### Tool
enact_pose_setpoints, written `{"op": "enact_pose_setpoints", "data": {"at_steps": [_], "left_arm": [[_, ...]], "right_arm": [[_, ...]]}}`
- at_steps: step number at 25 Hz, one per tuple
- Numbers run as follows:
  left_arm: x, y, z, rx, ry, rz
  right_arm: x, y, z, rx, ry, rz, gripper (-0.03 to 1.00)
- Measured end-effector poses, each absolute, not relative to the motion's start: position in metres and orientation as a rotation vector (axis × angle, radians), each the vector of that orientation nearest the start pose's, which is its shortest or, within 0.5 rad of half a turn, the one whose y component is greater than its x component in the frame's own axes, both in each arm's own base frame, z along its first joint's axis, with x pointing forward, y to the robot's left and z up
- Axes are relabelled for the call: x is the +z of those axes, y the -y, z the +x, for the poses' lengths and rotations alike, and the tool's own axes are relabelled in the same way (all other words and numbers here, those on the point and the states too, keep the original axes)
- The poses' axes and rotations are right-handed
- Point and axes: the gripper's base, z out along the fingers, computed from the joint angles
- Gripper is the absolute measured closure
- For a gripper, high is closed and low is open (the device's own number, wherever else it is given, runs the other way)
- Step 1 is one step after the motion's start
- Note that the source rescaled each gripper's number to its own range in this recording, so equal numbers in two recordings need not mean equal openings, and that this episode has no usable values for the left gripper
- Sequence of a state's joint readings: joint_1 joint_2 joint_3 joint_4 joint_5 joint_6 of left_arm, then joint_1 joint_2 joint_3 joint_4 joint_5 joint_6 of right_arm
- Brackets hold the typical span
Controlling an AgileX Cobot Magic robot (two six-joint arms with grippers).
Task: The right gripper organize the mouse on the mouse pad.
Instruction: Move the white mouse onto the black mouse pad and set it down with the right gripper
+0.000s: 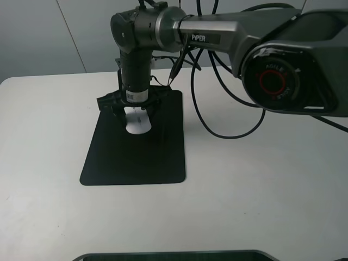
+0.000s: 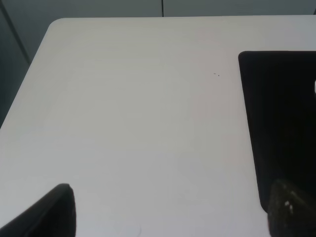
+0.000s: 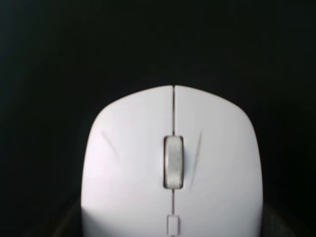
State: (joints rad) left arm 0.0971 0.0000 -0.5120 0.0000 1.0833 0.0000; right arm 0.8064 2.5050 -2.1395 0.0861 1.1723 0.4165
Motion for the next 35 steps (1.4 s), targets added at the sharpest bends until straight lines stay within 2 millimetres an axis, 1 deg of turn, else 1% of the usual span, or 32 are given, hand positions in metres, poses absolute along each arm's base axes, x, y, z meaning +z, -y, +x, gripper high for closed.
{"op": "enact_pose_setpoints", "data": {"at_steps": [3,9,19,25,26,27,29,31,35], "left_arm": [[0.279,0.001,-0.007,0.060,-2.053,-0.100],[0.279,0.001,-0.007,0.060,-2.053,-0.100],[0.279,0.001,-0.007,0.060,-2.053,-0.100],[0.279,0.001,-0.007,0.060,-2.053,-0.100],[0.279,0.001,-0.007,0.060,-2.053,-0.100],[0.279,0.001,-0.007,0.060,-2.053,-0.100],[0.279,0.001,-0.007,0.060,-2.053,-0.100],[0.279,0.001,-0.007,0.060,-2.053,-0.100],[0.279,0.001,-0.007,0.060,-2.053,-0.100]], "right_arm": [[0.112,-0.370,0.348,0.164,-3.040,-0.550,0.95],[0.104,-0.368,0.351,0.108,-3.016,-0.563,0.95],[0.103,-0.368,0.353,0.094,-2.998,-0.578,0.95],[0.103,-0.370,0.354,0.117,-2.973,-0.627,0.95],[0.103,-0.370,0.353,0.121,-2.972,-0.636,0.93],[0.103,-0.370,0.354,0.122,-2.970,-0.640,0.88],[0.103,-0.370,0.354,0.122,-2.968,-0.650,0.67],[0.103,-0.370,0.354,0.121,-2.965,-0.662,0.56],[0.103,-0.370,0.353,0.123,-2.964,-0.667,0.53]]}}
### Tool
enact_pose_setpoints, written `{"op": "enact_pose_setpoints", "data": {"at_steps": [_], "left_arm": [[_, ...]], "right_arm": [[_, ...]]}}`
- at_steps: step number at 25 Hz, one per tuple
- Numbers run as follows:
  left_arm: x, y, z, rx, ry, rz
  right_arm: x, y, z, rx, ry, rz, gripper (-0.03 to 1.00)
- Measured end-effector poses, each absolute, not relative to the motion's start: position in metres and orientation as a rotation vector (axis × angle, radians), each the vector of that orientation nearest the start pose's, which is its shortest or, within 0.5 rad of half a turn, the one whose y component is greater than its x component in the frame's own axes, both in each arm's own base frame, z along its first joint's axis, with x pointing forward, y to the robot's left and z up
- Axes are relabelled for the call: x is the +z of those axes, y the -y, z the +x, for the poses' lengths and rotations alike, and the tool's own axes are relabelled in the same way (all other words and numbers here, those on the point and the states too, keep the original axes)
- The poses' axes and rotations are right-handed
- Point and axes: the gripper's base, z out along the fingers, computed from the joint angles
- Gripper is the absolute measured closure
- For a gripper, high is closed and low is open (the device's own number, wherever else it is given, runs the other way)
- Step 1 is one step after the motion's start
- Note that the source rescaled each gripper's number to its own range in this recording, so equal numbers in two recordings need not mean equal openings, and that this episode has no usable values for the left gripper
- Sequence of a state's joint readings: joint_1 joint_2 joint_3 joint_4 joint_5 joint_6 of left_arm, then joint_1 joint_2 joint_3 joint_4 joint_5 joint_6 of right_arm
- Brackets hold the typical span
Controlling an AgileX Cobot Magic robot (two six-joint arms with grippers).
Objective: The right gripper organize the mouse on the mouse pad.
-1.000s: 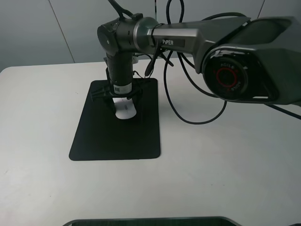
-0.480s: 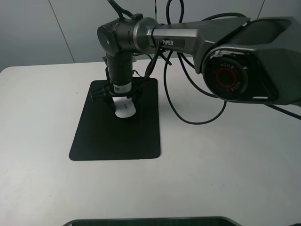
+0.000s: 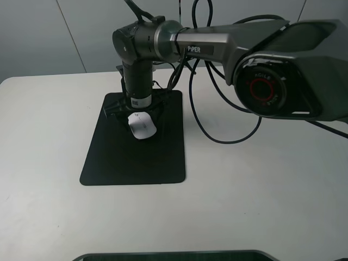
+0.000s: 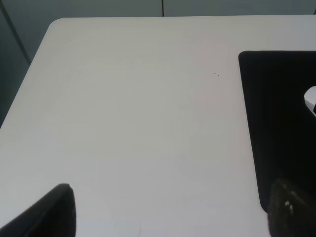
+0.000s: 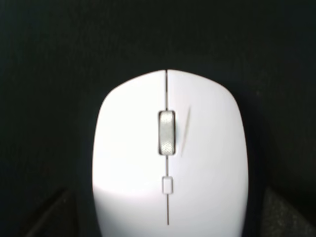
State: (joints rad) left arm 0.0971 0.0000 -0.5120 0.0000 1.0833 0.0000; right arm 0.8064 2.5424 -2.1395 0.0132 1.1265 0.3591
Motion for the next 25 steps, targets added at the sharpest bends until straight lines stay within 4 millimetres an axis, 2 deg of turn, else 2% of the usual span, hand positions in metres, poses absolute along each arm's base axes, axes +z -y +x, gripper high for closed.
{"op": "enact_pose_setpoints", "data": {"at_steps": [2,3,4,6,7,8,15,17,19,25], "left_arm": [[0.279,0.001,-0.007,0.060,-2.053,-0.100],[0.279,0.001,-0.007,0.060,-2.053,-0.100],[0.279,0.001,-0.007,0.060,-2.053,-0.100],[0.279,0.001,-0.007,0.060,-2.053,-0.100],[0.279,0.001,-0.007,0.060,-2.053,-0.100],[0.279,0.001,-0.007,0.060,-2.053,-0.100],[0.279,0.001,-0.007,0.060,-2.053,-0.100],[0.279,0.001,-0.007,0.060,-2.053,-0.100],[0.279,0.001,-0.007,0.060,-2.053,-0.100],[0.279,0.001,-0.007,0.060,-2.053,-0.100]], "right_arm": [[0.103,-0.370,0.353,0.123,-2.964,-0.667,0.51],[0.103,-0.370,0.353,0.125,-2.965,-0.669,0.47],[0.103,-0.370,0.353,0.125,-2.964,-0.671,0.37],[0.103,-0.370,0.353,0.126,-2.960,-0.691,0.12],[0.103,-0.370,0.353,0.128,-2.957,-0.706,0.03],[0.103,-0.371,0.353,0.132,-2.955,-0.720,0.00],[0.103,-0.372,0.352,0.151,-2.937,-0.811,-0.03],[0.109,-0.372,0.352,0.159,-2.920,-0.828,-0.03],[0.120,-0.371,0.351,0.165,-2.905,-0.854,-0.03],[0.167,-0.365,0.345,0.175,-2.834,-0.987,-0.03]]}}
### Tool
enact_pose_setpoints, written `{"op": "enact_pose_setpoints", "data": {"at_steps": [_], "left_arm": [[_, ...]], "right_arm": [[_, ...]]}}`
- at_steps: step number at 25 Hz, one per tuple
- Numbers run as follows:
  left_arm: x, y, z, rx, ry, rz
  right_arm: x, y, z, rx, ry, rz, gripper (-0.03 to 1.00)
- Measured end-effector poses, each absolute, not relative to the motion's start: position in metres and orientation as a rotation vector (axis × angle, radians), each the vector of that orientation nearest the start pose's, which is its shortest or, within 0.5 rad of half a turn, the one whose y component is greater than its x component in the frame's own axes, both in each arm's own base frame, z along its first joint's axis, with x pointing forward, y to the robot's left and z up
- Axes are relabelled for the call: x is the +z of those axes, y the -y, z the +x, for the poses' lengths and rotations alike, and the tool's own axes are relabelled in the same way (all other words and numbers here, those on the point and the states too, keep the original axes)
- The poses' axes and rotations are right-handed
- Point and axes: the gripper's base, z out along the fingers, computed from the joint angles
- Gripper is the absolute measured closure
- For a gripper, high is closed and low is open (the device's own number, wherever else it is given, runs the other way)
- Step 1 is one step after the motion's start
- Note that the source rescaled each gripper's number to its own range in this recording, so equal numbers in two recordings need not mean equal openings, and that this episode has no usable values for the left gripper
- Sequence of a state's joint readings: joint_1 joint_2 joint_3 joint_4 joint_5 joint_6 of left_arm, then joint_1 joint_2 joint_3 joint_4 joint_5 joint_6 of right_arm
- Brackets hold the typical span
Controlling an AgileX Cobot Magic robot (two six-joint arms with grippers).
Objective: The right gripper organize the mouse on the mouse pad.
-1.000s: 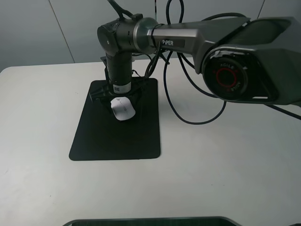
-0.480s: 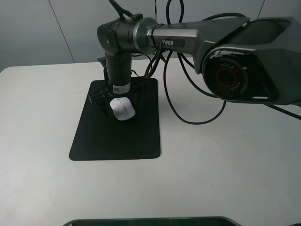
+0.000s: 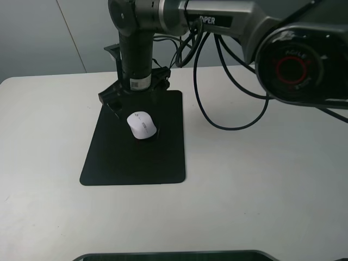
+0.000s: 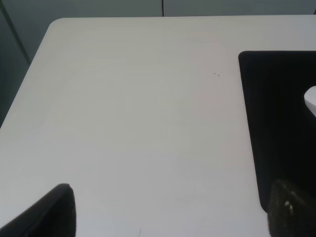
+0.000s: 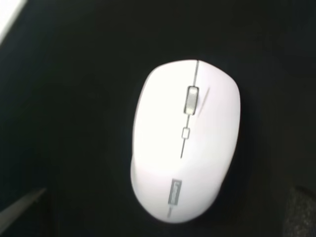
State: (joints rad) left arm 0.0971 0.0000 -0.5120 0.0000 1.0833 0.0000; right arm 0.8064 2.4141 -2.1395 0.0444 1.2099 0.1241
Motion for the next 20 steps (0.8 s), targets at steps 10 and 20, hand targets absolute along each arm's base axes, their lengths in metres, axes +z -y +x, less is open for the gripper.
{"op": "enact_pose_setpoints", "data": {"at_steps": [10,20], "left_arm": [[0.279,0.001,-0.007,0.060,-2.053,-0.100],[0.279,0.001,-0.007,0.060,-2.053,-0.100]], "right_arm": [[0.245,-0.343,0.349,0.224,-2.631,-1.100,-0.03],[0.257,-0.294,0.387,0.144,-2.624,-1.013,-0.03]]}}
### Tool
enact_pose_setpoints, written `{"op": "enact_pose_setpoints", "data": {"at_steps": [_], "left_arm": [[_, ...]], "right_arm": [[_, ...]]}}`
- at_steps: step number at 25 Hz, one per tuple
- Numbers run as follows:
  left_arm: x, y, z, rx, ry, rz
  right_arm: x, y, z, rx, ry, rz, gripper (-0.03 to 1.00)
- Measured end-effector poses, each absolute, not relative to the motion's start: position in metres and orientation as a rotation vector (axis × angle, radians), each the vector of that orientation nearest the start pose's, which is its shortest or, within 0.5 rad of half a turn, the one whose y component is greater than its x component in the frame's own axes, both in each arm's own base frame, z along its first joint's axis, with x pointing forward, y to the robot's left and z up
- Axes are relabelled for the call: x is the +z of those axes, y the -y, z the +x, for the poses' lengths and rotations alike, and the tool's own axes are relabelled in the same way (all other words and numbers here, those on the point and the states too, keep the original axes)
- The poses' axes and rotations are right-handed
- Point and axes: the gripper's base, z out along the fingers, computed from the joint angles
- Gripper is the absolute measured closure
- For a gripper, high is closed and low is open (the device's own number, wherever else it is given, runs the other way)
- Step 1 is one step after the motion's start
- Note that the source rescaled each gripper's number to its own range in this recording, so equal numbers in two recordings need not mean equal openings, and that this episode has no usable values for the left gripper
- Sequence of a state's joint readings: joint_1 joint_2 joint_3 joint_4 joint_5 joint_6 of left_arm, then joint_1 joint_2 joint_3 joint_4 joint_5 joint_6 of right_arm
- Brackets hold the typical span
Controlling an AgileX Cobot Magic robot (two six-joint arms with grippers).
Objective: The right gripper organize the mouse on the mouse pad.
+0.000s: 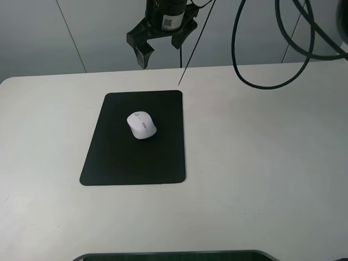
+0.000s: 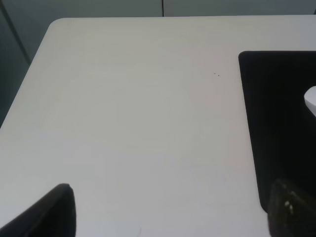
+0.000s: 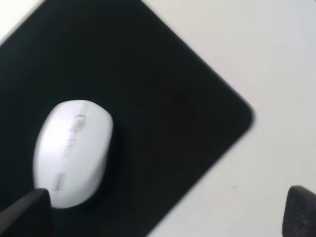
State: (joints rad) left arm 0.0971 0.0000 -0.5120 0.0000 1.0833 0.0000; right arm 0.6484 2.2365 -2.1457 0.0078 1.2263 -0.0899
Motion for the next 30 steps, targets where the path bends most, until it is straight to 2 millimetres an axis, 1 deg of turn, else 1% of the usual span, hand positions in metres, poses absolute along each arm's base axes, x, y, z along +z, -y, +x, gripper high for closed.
{"op": "enact_pose_setpoints", "data": {"at_steps": [6,9,12,16,18,20,23,27,30], "left_arm": [[0.279,0.001,-0.007,0.060,-2.053,-0.100],[0.279,0.001,-0.007,0.060,-2.053,-0.100],[0.279,0.001,-0.007,0.060,-2.053,-0.100],[0.279,0.001,-0.007,0.060,-2.053,-0.100],[0.279,0.001,-0.007,0.060,-2.053,-0.100],[0.279,0.001,-0.007,0.060,-2.053,-0.100],[0.279,0.001,-0.007,0.060,-2.053,-0.100],[0.279,0.001,-0.007,0.060,-2.053,-0.100],[0.279,0.001,-0.007,0.060,-2.053,-0.100]], "right_arm": [[0.255,-0.259,0.410,0.098,-2.651,-0.941,-0.03],[0.248,-0.233,0.420,0.060,-2.696,-0.902,-0.03],[0.244,-0.206,0.426,0.033,-2.745,-0.846,-0.03],[0.254,-0.166,0.424,-0.003,-2.785,-0.755,-0.03],[0.265,-0.144,0.416,-0.013,-2.801,-0.699,-0.03],[0.275,-0.125,0.404,-0.026,-2.816,-0.658,-0.03],[0.289,-0.099,0.376,-0.031,-2.821,-0.599,-0.03],[0.310,-0.073,0.339,-0.034,-2.747,-0.520,-0.03],[0.329,-0.054,0.305,-0.036,-2.690,-0.459,-0.03]]}}
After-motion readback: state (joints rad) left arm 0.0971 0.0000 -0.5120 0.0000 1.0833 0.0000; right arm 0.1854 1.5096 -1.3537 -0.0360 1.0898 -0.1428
